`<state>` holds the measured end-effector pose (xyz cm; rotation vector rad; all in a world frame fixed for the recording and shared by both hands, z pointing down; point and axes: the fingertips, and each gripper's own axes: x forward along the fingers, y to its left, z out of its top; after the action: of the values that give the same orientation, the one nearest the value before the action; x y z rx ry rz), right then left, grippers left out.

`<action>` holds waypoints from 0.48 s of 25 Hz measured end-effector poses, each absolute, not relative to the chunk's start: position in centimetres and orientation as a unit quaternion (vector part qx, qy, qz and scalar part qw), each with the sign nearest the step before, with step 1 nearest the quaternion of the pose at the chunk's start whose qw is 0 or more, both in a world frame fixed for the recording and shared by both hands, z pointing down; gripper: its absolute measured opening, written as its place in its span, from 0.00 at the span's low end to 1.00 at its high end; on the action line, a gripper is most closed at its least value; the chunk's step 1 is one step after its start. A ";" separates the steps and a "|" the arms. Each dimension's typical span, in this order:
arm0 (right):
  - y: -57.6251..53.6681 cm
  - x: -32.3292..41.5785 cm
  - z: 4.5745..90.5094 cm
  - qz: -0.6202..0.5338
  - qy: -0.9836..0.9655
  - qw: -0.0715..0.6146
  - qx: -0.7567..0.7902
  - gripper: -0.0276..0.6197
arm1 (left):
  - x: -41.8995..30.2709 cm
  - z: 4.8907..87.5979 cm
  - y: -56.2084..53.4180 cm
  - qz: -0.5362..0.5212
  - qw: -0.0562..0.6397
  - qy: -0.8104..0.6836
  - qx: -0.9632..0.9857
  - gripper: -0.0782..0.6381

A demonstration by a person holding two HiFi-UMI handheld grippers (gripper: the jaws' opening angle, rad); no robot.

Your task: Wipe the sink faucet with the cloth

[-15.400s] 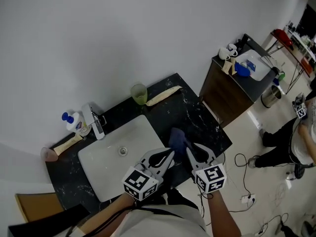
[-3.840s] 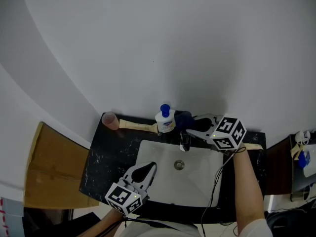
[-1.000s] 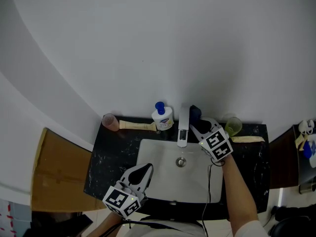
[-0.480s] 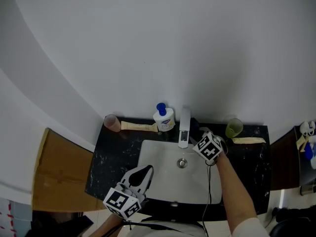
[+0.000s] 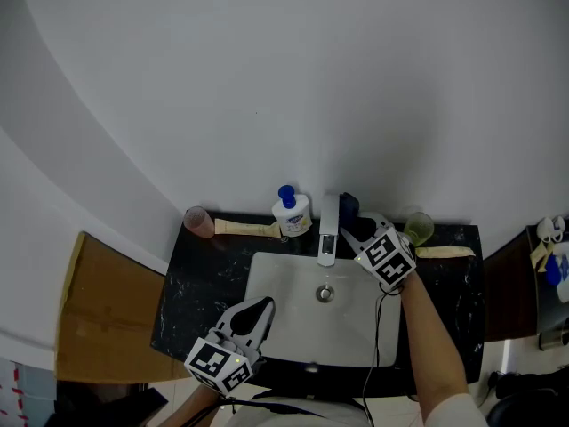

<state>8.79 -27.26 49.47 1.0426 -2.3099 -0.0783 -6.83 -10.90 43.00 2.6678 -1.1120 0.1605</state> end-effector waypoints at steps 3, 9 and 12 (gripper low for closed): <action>-27.3 8.6 45.6 -0.061 -0.875 0.261 0.404 0.18 | -6.4 43.0 -10.9 0.055 0.125 -0.378 0.916 0.11; -27.1 8.9 50.1 -0.044 -0.859 0.325 0.393 0.18 | -6.5 42.9 -10.7 0.056 0.126 -0.380 0.915 0.11; -27.4 8.9 53.1 -0.007 -0.854 0.330 0.401 0.18 | -6.8 42.9 -10.7 0.057 0.127 -0.383 0.913 0.11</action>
<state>8.93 -27.37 53.14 1.0490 -2.2349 -0.0182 -6.77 -10.73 42.90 2.6582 -1.1158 0.1672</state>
